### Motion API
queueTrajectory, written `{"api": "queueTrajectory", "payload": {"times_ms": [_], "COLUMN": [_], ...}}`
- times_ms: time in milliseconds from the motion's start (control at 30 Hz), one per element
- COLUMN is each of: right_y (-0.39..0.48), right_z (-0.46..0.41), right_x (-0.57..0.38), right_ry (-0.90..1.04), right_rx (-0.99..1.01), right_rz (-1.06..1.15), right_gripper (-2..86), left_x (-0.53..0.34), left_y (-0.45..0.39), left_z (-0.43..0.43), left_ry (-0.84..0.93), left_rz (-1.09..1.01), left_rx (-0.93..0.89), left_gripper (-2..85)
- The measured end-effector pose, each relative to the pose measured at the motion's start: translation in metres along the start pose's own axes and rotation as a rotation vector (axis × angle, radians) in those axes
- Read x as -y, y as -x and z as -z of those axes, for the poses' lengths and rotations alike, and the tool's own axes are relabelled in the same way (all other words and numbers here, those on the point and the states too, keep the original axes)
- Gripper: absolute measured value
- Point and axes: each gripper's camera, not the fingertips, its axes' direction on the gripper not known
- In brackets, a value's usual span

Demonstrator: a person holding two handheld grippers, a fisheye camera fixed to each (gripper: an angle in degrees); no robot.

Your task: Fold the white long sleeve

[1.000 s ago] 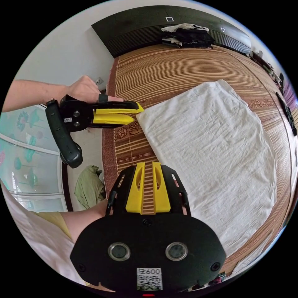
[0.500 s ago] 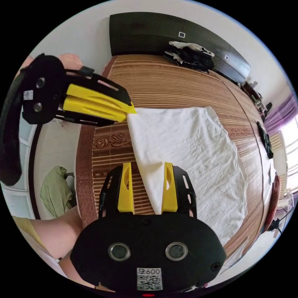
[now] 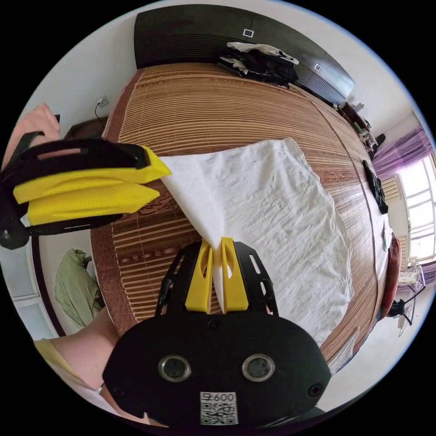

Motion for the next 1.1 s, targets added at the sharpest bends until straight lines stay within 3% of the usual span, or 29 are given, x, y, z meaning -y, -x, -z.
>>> {"api": "queueTrajectory", "payload": {"times_ms": [67, 233, 400, 567, 700, 800, 867, 1033, 1100], "right_y": [0.001, -0.004, -0.017, -0.035, -0.042, -0.044, -0.047, -0.064, -0.061], "right_z": [0.003, 0.014, 0.029, 0.047, 0.064, 0.078, 0.086, 0.109, 0.113], "right_x": [-0.001, -0.001, -0.005, -0.005, -0.007, -0.008, -0.011, -0.02, -0.025], "right_ry": [-0.002, -0.006, -0.017, -0.012, -0.012, -0.023, -0.038, -0.103, -0.093], "right_rx": [0.0, 0.019, 0.041, 0.114, 0.139, 0.127, 0.136, 0.227, 0.154], "right_rz": [0.003, -0.025, -0.073, -0.13, -0.149, -0.131, -0.122, -0.138, -0.104], "right_gripper": [-0.7, -0.7, -0.8, -0.8, -0.8, -0.8, -0.7, -0.2, 0.6], "left_x": [0.005, 0.009, 0.0, 0.007, 0.036, 0.051, 0.043, 0.002, -0.008], "left_y": [-0.006, 0.001, 0.018, 0.036, 0.034, 0.028, 0.032, 0.047, 0.057], "left_z": [-0.008, -0.043, -0.029, 0.021, 0.01, -0.008, -0.01, 0.03, 0.051], "left_ry": [-0.011, 0.052, 0.031, 0.049, 0.111, 0.19, 0.213, 0.071, 0.05], "left_rz": [-0.015, -0.021, -0.007, 0.111, 0.096, 0.022, 0.017, -0.011, -0.035], "left_rx": [0.092, -0.116, -0.179, -0.233, -0.243, -0.239, -0.165, -0.133, -0.088], "left_gripper": [7.0, 5.6, 3.8, 13.0, 16.9, 15.3, 9.2, 3.8, 3.1]}}
